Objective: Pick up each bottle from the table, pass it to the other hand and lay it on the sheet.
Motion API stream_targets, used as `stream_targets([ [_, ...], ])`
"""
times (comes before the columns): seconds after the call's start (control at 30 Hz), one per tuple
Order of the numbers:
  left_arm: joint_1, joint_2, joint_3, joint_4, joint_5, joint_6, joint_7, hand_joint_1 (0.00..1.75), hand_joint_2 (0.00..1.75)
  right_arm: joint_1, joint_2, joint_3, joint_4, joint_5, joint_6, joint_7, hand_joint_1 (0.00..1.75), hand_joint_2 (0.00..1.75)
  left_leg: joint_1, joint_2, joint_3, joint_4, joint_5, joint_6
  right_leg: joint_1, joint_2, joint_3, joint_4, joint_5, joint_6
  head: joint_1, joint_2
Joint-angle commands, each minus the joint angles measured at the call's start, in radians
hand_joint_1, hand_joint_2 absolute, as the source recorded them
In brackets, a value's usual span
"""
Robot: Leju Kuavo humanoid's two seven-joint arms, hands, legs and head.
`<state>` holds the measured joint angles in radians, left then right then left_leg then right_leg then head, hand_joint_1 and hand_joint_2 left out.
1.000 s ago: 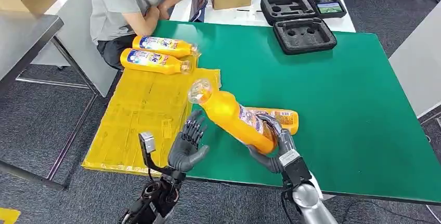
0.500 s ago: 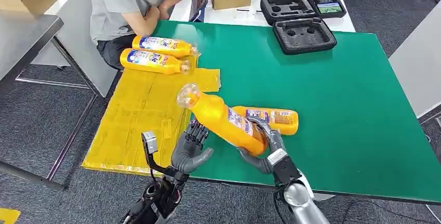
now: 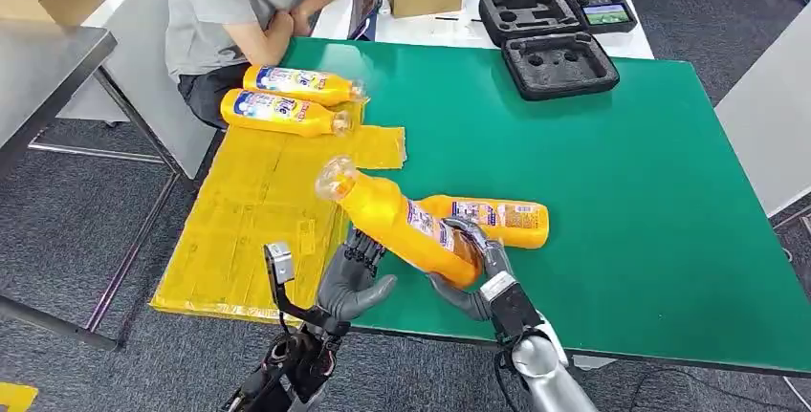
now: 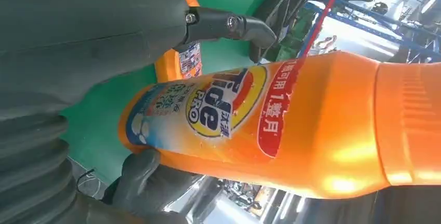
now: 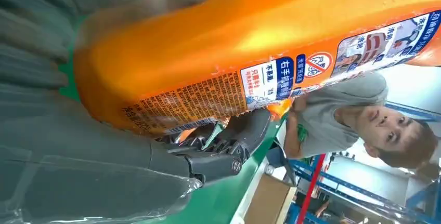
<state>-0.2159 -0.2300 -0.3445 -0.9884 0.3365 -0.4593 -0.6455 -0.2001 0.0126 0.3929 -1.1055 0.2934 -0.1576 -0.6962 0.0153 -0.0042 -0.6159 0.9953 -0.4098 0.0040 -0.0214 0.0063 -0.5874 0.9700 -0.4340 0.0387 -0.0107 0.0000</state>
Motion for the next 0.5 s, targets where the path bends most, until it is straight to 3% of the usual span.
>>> stream_targets([
  [0.03,-0.060,0.002,-0.042,0.112,0.006,0.000,0.008,0.00,1.75,-0.088,0.021,0.064,0.133,-0.009,-0.003,-0.002,1.75,1.75,0.000,0.002,0.006,0.000,-0.002,0.001,0.001,0.001,0.006,-0.001,-0.001,-0.002,0.000,0.000],
  [0.2,-0.096,-0.009,-0.042,0.144,-0.016,0.049,-0.027,0.00,1.75,-0.102,0.046,0.096,0.195,-0.015,-0.014,-0.002,1.75,1.75,0.000,0.001,0.003,0.000,-0.001,0.000,0.000,0.000,0.003,-0.001,0.000,-0.001,0.000,0.000],
  [0.5,-0.127,0.011,-0.003,0.148,-0.011,0.094,-0.053,0.00,1.75,-0.046,0.004,0.125,0.181,-0.027,-0.057,-0.002,1.75,1.75,0.001,0.000,0.006,-0.001,-0.002,0.001,0.001,-0.001,0.007,-0.002,-0.002,-0.002,0.000,0.000],
])
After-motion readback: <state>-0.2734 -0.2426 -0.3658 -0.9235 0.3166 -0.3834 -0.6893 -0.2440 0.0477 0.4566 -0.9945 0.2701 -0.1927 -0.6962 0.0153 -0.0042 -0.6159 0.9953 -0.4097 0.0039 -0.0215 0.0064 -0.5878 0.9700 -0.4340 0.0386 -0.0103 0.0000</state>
